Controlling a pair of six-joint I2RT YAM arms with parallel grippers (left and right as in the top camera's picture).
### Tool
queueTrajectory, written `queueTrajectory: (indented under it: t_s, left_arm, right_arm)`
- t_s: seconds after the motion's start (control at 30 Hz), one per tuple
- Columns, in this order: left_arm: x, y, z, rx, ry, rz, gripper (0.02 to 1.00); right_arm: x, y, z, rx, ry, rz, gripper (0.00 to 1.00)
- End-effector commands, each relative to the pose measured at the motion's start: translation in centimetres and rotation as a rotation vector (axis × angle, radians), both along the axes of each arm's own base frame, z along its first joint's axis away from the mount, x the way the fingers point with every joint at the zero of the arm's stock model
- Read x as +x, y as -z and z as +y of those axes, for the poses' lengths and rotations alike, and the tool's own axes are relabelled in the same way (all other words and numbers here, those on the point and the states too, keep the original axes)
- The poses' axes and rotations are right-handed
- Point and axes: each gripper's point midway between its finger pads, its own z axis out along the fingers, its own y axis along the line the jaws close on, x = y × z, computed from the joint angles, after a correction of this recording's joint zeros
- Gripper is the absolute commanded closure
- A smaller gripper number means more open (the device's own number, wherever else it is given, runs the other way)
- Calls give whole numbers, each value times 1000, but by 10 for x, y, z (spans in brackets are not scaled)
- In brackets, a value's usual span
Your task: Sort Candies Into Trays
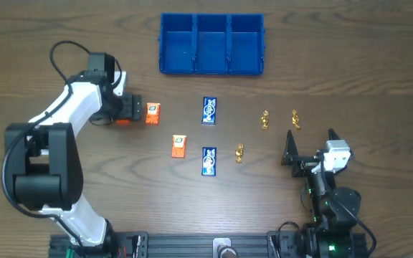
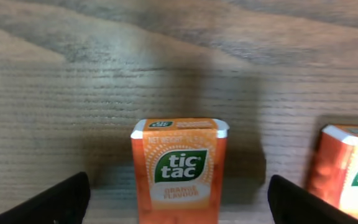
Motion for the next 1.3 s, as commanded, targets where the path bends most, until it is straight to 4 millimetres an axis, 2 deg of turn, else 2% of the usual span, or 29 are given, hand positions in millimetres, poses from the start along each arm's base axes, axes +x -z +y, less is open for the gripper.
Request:
queueTrajectory:
  t_s: [0.03, 0.2, 0.4, 0.77, 0.93, 1.0, 1.07, 1.2, 1.23, 1.3]
  left_arm:
    - [8, -2, 4, 21, 9, -14, 211]
    - [9, -1, 5, 28, 6, -15, 364]
    - [7, 4, 5, 28, 6, -2, 406]
    - [9, 3, 4, 25, -3, -8, 649]
    - [16, -8, 4, 16, -44, -29, 700]
    - [23, -22, 4, 9, -67, -46, 715]
    - [33, -50, 2, -2, -99, -81, 715]
    - [58, -121, -15, -29, -126, -219, 715]
    - [70, -151, -28, -49, -123, -293, 713]
    - [86, -187, -48, -73, -91, -381, 724]
  right_arm:
    - [0, 1, -2, -7, 10, 3, 3]
    - [0, 1, -2, -7, 10, 3, 3]
    - [0, 1, -2, -7, 10, 3, 3]
    - [0, 1, -2, -7, 10, 3, 3]
    - [0, 1, -2, -7, 10, 3, 3]
    - [0, 1, -2, -7, 10, 3, 3]
    - [0, 1, -2, -7, 10, 3, 3]
    - [0, 1, -2, -7, 10, 3, 3]
    - [0, 1, -2, -7, 10, 3, 3]
    - [0, 1, -2, -7, 10, 3, 3]
